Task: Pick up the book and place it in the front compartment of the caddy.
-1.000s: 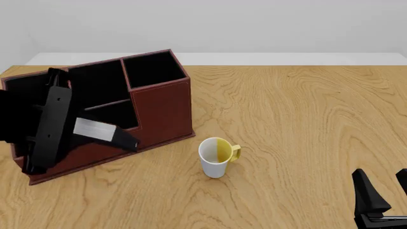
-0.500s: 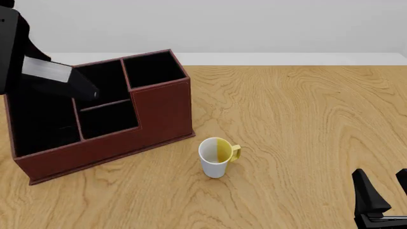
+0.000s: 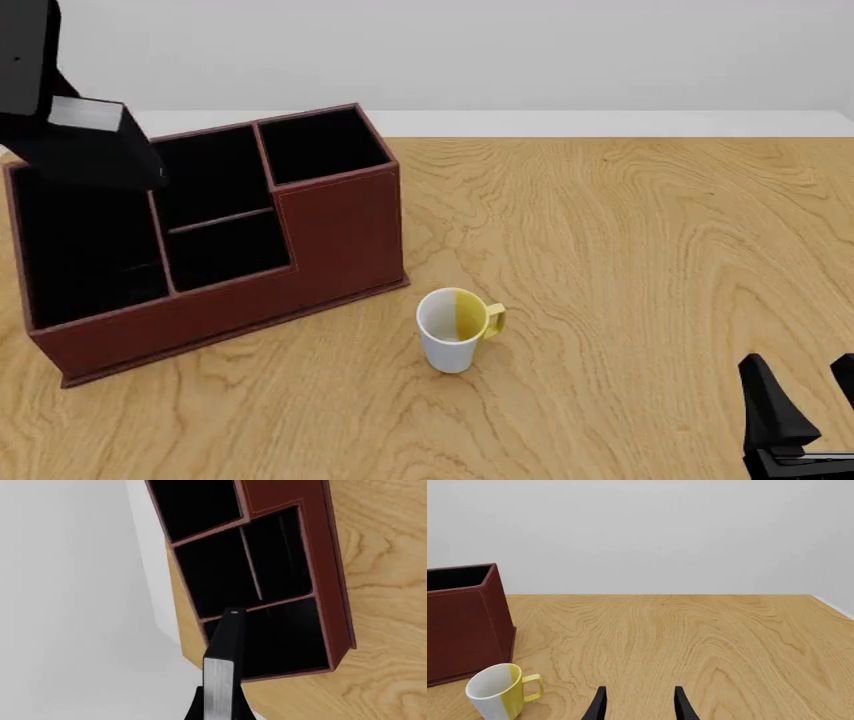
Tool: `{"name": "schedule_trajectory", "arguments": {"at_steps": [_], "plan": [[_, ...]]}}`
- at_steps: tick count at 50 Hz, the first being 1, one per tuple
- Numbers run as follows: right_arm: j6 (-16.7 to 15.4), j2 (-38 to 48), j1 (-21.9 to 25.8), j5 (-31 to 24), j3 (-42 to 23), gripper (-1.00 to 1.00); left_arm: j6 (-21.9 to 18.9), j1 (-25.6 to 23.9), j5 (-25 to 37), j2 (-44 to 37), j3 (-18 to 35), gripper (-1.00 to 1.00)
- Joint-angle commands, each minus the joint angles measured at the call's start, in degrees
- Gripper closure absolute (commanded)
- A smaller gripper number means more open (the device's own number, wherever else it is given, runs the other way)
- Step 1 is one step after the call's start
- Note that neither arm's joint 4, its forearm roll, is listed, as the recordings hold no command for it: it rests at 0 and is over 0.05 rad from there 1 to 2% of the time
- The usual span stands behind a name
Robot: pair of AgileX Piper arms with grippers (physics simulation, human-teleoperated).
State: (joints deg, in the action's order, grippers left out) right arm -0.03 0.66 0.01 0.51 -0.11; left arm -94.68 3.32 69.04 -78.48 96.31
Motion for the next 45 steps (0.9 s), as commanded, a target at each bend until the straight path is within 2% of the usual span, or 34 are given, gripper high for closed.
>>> {"name": "schedule_trajectory", "arguments": {"at_steps": [1,4,12,14,16,18,19,21,22,29,30,32,33,35,36,38,41,42,43,44,45], "plan": [[0.02,0.01,-0.02,0.0,0.0,-1.0,0.82,-2.12,0.86,-3.1,-0.48,1.0],[0.0,0.01,0.0,0.0,0.0,-1.0,4.13,-5.17,0.86,-2.82,-1.49,1.0],[0.0,0.01,-0.02,0.0,0.0,-1.0,9.15,-8.73,0.86,-3.34,-1.57,1.0],[0.0,0.01,0.0,0.0,0.0,-1.0,9.15,-8.16,0.86,-3.78,-0.49,1.0],[0.0,0.0,-0.01,0.0,0.0,-1.0,11.87,-9.7,0.86,-3.93,-0.72,1.0],[0.01,0.02,-0.02,0.0,0.0,-1.0,11.38,-8.38,0.86,-4.68,1.02,1.0],[0.0,0.01,0.0,0.0,0.0,-1.0,13.03,-9.86,0.86,-4.45,0.22,1.0],[-0.01,0.0,-0.01,0.0,0.0,-1.0,12.1,-8.21,0.86,-5.2,1.89,1.0],[0.01,-0.01,-0.01,0.0,0.0,-1.0,13.53,-9.8,0.86,-4.87,1.14,1.0],[-0.01,0.01,-0.01,0.0,0.0,-1.0,16.03,-9.96,0.86,-6.1,2.14,1.0],[-0.01,0.0,-0.01,0.0,0.0,-1.0,17.7,-11.55,0.86,-5.77,0.85,1.0],[0.0,0.01,0.0,0.0,0.0,-1.0,17.36,-11.07,0.86,-6.01,1.79,1.0],[0.01,0.0,-0.01,0.0,0.0,-1.0,20.0,-13.28,0.86,-5.74,0.99,1.0],[-0.01,0.02,-0.01,0.0,0.0,-1.0,18.6,-11.48,0.86,-6.37,1.99,1.0],[0.01,0.02,-0.01,0.0,0.0,-1.0,19.96,-12.8,0.86,-6.15,1.04,1.0],[0.02,0.02,0.0,0.0,0.0,-1.0,19.18,-11.27,0.86,-6.86,2.51,1.0],[0.0,0.01,-0.01,0.0,0.0,-1.0,20.04,-11.71,0.86,-7.01,2.38,1.0],[0.01,0.01,-0.01,0.0,0.0,-1.0,22.67,-14.53,0.86,-6.49,1.17,1.0],[0.0,0.01,-0.01,0.0,0.0,-1.0,23.24,-15.34,0.86,-6.25,0.61,1.0],[0.01,0.0,0.0,0.0,0.0,-1.0,21.5,-11.67,0.86,-7.72,3.74,1.0],[0.0,0.02,-0.01,0.0,0.0,-1.0,21.45,-12.29,0.86,-7.46,3.4,1.0]]}}
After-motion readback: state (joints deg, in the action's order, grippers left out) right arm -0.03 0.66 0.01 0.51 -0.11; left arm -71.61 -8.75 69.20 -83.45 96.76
